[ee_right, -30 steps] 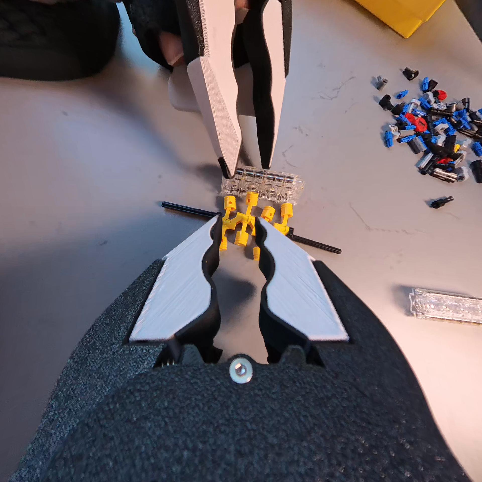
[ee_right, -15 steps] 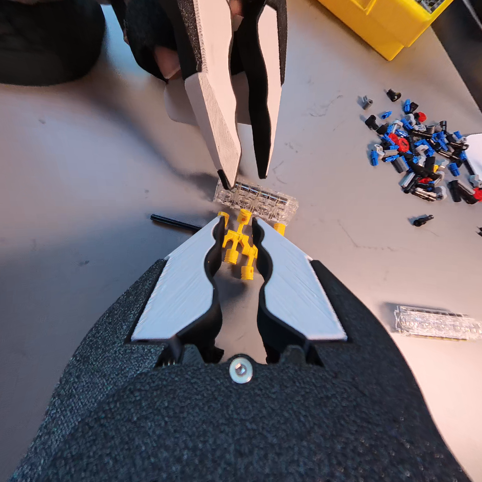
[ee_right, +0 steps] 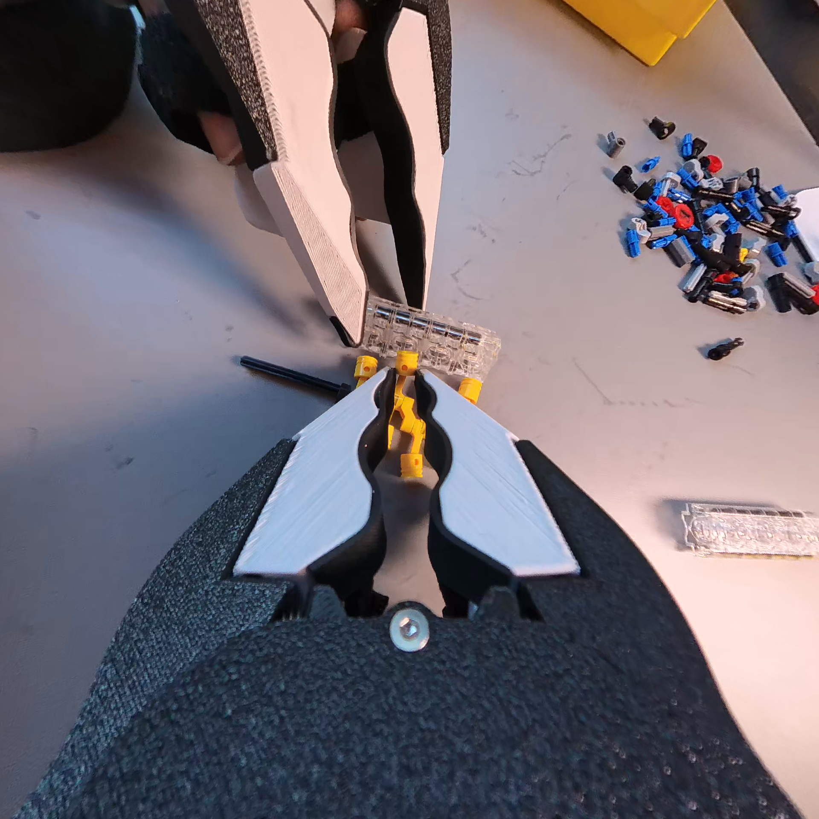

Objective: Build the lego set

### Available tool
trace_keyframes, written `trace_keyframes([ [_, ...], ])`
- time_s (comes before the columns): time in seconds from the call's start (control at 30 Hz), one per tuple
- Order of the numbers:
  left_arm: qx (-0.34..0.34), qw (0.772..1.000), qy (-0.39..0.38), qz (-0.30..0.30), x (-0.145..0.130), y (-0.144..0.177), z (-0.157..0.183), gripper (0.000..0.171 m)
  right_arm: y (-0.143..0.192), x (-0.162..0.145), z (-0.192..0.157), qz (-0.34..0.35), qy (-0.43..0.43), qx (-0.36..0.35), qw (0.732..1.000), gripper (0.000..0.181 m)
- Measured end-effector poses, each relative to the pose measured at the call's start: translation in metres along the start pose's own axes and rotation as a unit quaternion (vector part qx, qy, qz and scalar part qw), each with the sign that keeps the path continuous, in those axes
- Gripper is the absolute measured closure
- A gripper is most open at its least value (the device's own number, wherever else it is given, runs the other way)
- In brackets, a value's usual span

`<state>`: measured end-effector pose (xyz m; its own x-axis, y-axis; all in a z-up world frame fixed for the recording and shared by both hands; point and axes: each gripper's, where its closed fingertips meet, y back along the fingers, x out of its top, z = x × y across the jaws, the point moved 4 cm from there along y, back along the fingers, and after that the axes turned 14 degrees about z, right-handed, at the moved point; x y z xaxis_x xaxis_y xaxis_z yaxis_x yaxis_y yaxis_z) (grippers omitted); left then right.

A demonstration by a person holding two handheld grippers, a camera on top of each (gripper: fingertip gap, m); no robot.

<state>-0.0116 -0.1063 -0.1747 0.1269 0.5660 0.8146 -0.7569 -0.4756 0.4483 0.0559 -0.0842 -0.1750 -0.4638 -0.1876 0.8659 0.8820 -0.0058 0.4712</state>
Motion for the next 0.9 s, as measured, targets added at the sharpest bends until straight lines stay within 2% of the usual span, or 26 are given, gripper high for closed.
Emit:
trace_keyframes([
  [0.23,0.026,0.999,-0.037,0.001,0.001,-0.004,0.003,0.14,0.0,0.002,-0.003,-0.005,-0.033,0.009,0.999,0.174],
  [0.53,0.006,0.997,-0.071,-0.005,0.0,0.001,0.01,0.134,-0.002,0.001,-0.004,-0.022,-0.068,0.008,0.997,0.173],
  [0.7,-0.014,0.998,-0.064,-0.019,-0.005,0.002,0.011,0.133,0.005,0.003,-0.001,-0.011,-0.065,-0.012,0.998,0.17],
  [0.9,-0.022,0.997,-0.067,-0.023,-0.007,0.005,0.01,0.133,0.016,0.006,-0.013,-0.01,-0.04,0.003,0.999,0.169],
])
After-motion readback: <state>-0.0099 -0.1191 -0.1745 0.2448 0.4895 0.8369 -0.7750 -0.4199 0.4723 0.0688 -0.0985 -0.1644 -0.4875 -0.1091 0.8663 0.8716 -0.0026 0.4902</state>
